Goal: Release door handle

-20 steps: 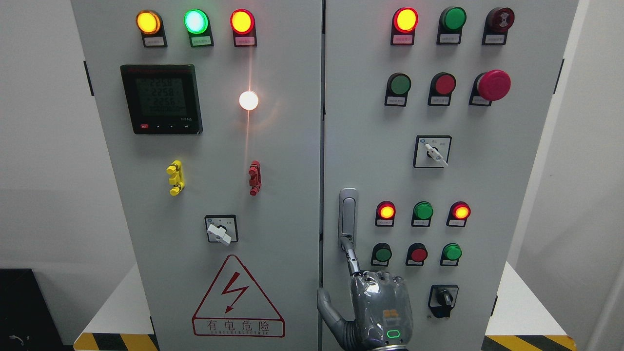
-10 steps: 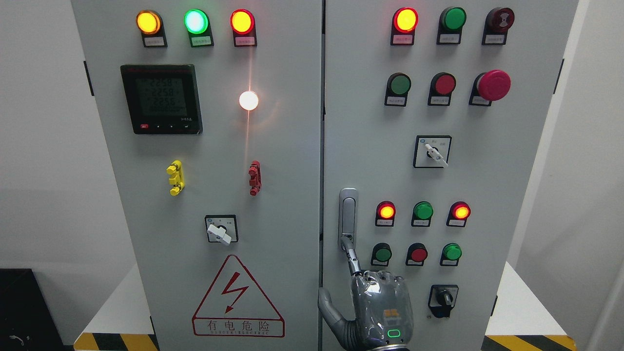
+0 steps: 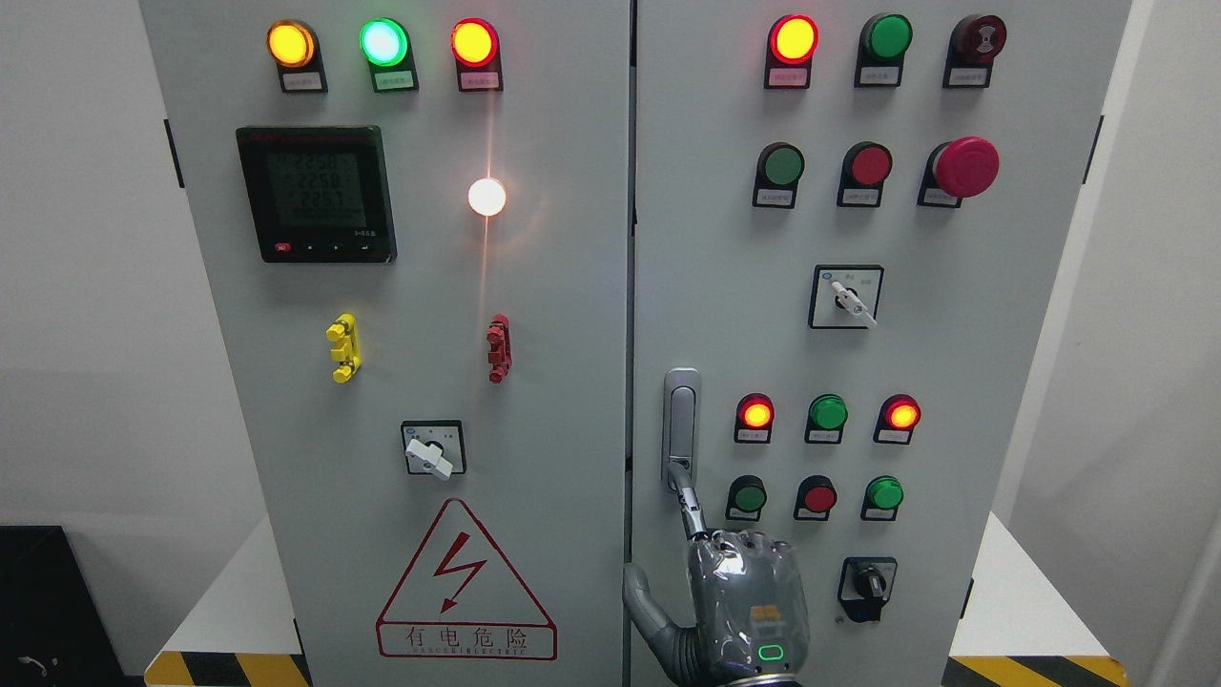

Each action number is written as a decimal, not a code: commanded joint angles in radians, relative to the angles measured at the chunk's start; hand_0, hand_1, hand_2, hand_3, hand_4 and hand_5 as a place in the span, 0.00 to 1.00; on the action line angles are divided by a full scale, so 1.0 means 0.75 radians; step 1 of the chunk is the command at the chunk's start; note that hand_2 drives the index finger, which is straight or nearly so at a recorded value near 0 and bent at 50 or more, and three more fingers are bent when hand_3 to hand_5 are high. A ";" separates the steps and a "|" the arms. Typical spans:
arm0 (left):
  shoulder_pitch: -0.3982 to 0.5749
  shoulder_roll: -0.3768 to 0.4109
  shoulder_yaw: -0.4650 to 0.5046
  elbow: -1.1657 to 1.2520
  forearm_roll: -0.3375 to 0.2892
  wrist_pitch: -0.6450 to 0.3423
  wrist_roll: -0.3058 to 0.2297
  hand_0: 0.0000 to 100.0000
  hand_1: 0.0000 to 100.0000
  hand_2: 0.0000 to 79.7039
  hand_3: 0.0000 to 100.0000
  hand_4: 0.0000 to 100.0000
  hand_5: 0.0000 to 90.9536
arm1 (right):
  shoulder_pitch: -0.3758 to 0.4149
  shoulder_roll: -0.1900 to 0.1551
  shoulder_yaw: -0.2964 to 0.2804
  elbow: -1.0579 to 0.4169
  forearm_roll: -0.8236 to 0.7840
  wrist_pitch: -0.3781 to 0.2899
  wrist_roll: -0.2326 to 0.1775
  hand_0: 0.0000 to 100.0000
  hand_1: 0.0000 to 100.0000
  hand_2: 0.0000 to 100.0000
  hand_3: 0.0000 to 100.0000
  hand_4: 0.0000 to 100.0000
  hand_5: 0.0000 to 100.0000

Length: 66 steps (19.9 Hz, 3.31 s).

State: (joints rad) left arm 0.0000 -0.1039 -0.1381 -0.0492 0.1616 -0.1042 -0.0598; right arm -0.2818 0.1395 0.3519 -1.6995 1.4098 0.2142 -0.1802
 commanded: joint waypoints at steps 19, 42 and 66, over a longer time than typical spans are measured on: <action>0.012 -0.001 0.000 0.000 0.001 0.000 0.000 0.12 0.56 0.00 0.00 0.00 0.00 | 0.001 0.000 -0.007 0.030 0.000 0.001 0.005 0.43 0.30 0.00 1.00 0.99 1.00; 0.012 -0.001 0.000 0.000 0.001 0.000 0.000 0.12 0.56 0.00 0.00 0.00 0.00 | 0.003 0.000 -0.007 0.045 -0.002 0.015 0.007 0.42 0.30 0.00 1.00 1.00 1.00; 0.012 0.000 0.000 0.000 -0.001 0.000 0.000 0.12 0.56 0.00 0.00 0.00 0.00 | 0.010 0.000 -0.003 0.061 -0.002 0.015 0.007 0.42 0.30 0.00 1.00 1.00 1.00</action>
State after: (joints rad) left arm 0.0000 -0.1041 -0.1381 -0.0492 0.1614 -0.1042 -0.0598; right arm -0.2756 0.1395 0.3488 -1.6809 1.4085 0.2268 -0.1742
